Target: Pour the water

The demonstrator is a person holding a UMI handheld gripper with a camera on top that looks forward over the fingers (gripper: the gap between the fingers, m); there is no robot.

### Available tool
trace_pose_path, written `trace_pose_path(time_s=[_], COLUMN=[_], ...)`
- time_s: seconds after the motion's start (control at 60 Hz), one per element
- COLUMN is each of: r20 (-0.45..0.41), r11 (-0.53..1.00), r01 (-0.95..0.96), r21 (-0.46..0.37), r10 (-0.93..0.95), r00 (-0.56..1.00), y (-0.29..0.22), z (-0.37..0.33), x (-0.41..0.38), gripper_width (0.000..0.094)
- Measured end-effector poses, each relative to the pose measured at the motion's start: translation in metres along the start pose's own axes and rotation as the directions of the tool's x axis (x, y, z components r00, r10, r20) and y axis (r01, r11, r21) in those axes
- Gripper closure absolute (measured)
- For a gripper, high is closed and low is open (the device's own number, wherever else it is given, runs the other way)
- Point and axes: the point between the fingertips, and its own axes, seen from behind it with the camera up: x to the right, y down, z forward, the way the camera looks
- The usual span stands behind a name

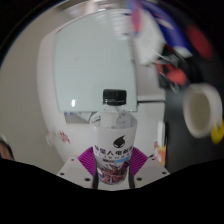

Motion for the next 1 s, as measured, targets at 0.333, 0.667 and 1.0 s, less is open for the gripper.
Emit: trace_pose_path(time_s=[0.333, 0.667, 1.0], r20=[-0.312, -0.364, -0.372], r11=[0.207, 0.051, 0.093], r01=[0.970, 0.864, 0.864], r21=[-0.129, -0.501, -0.494], r10=[-0.937, -0.918, -0.921], r00=[0.158, -0.157, -0.114], y=[-0.174, -0.271, -0.276], z=[-0.038, -0.105, -0.109], x=[-0.046, 0.144, 0.182], gripper_width=[0.0544, 0.0543, 0.0506])
